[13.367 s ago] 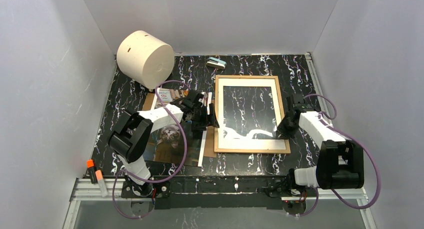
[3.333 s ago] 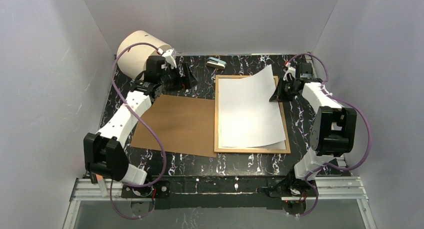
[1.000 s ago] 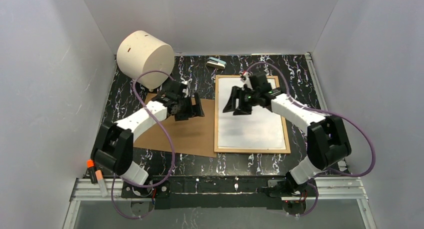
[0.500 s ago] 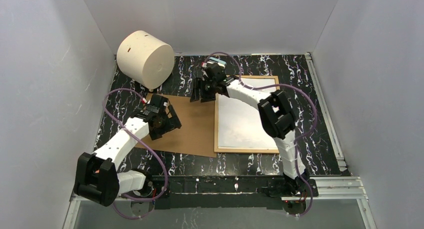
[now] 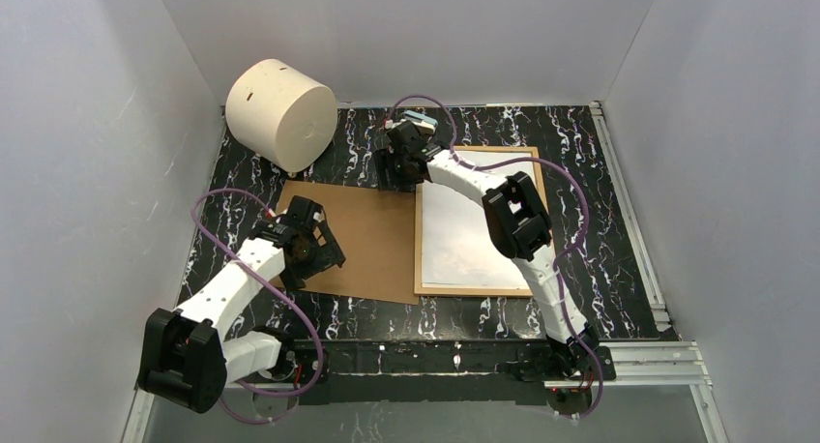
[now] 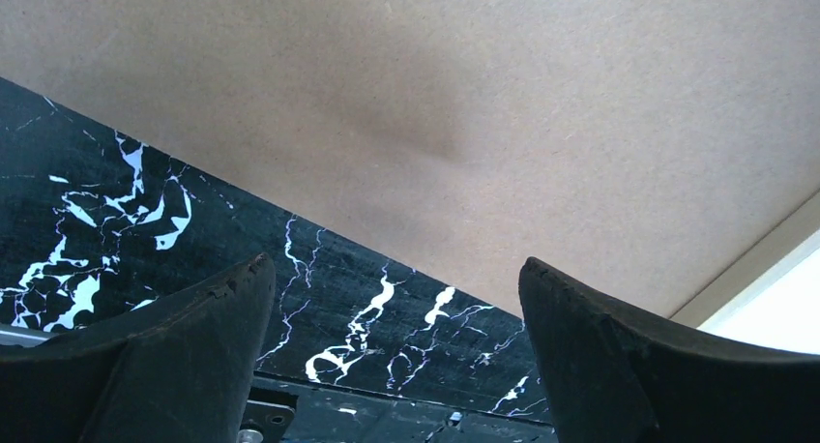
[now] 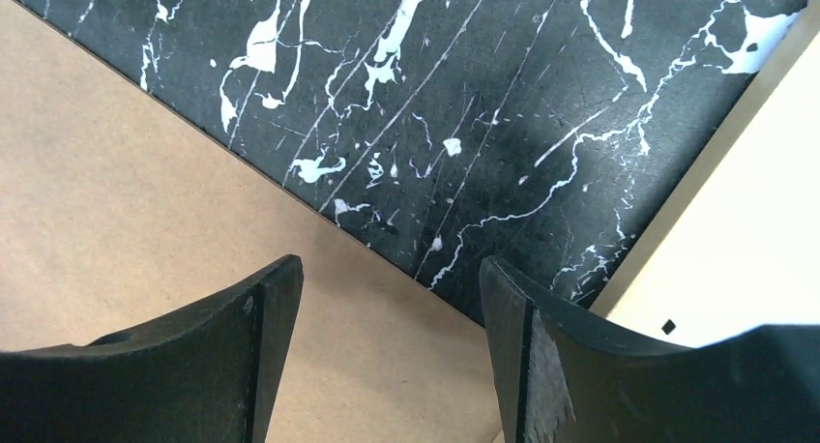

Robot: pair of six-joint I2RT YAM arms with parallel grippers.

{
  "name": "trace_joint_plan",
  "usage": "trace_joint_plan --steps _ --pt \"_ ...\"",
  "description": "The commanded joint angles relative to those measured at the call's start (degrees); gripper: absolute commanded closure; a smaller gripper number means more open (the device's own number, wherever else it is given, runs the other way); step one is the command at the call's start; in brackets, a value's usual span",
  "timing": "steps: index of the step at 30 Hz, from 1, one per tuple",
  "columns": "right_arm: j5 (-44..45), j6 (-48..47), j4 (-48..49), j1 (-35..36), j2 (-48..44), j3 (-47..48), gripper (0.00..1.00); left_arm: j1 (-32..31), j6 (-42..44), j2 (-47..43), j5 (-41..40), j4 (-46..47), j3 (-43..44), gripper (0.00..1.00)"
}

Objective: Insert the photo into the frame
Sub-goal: Adjust the photo frame item at the center of the board.

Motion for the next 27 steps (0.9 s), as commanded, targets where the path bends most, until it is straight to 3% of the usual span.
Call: trace_joint_plan --steps 1,14,22,27 --pt "4.04 -4.44 -9.08 -0.06 -0.5 -3.22 0.23 0.46 -1.25 -1.19 -0.36 -1.9 -1.78 0.05" --pt "-20.13 -16.14 -20.65 -0.06 -4.29 -10.74 0.15 1.01 -5.06 -0.94 -0.91 -1.4 -5.61 0.03" --pt "-12.92 -19.56 -24.16 -0.06 -7.75 -17.65 0.1 1.33 -6.51 -0.74 -2.35 -1.37 -6.73 0.02" --pt "-19.22 -18.29 -22.11 -0.06 -9.81 -22.11 0.09 1.59 -7.03 -0.8 -3.34 -1.61 -6.49 0.02"
